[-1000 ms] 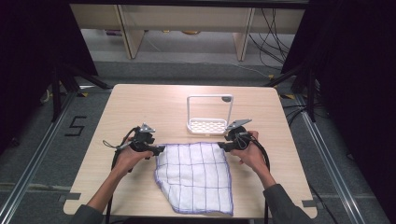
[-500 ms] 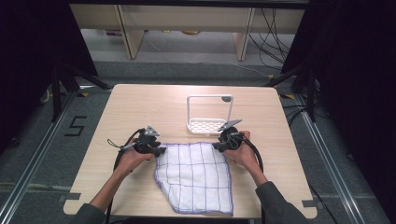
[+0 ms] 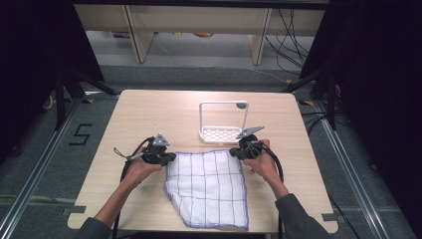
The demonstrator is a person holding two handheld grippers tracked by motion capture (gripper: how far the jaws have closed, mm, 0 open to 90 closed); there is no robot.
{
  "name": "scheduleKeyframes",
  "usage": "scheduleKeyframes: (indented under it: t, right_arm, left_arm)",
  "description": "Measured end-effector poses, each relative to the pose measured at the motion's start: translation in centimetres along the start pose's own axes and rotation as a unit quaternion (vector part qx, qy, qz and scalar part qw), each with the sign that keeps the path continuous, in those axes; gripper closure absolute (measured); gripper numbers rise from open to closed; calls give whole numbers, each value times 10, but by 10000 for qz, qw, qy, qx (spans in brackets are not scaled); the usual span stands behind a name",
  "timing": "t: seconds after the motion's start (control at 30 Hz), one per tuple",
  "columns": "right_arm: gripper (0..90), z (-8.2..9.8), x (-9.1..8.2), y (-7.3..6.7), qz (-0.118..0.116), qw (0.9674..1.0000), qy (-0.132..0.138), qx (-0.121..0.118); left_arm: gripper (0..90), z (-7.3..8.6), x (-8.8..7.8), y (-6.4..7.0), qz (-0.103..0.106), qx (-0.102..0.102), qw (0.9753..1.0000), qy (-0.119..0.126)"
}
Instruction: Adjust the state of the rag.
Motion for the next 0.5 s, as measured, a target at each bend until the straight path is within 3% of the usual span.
scheduleKeyframes:
  t: [0.03, 0.1, 0.13, 0.17, 0.2, 0.3, 0.37, 0.43, 0.5]
  right_arm:
    - [867, 0, -4, -1, 97, 9999, -4, 87]
    - [867, -4, -15, -4, -18, 10000, 83, 11]
    - [867, -5, -19, -4, -28, 9995, 266, -137]
    - [867, -6, -26, -6, -31, 9997, 238, -99]
    - [867, -8, -31, -6, 5, 9992, 308, -246]
    - [867, -10, -42, -7, 50, 9989, 422, -214]
    - [867, -14, -56, -2, 106, 9985, 426, -314]
    - [867, -17, -61, 0, 194, 9984, 472, -229]
    - [866, -19, -66, 3, 205, 9978, 542, -336]
  left_arm:
    - [862, -3, -2, 1, 4, 27, 10000, 55]
    - [862, -10, -8, 4, 4, 79, 9998, 170]
    - [862, -13, -11, 6, 6, 106, 9997, 238]
    - [862, -18, -15, 7, 0, 136, 9995, 288]
    - [862, -22, -17, 9, 19, 156, 9993, 336]
    - [862, -31, -21, 12, 11, 231, 9988, 441]
    - [863, -46, -27, 14, -17, 304, 9981, 527]
    - [863, -54, -31, 14, -64, 344, 9977, 586]
    - [863, -59, -34, 14, -47, 356, 9971, 666]
Point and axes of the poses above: each handheld gripper's, and its own axes: x roughly forward along the jaws, z roughly out of its underside, y roughly to its right, the point moved 4 cm from there along x, roughly forward along the jaws
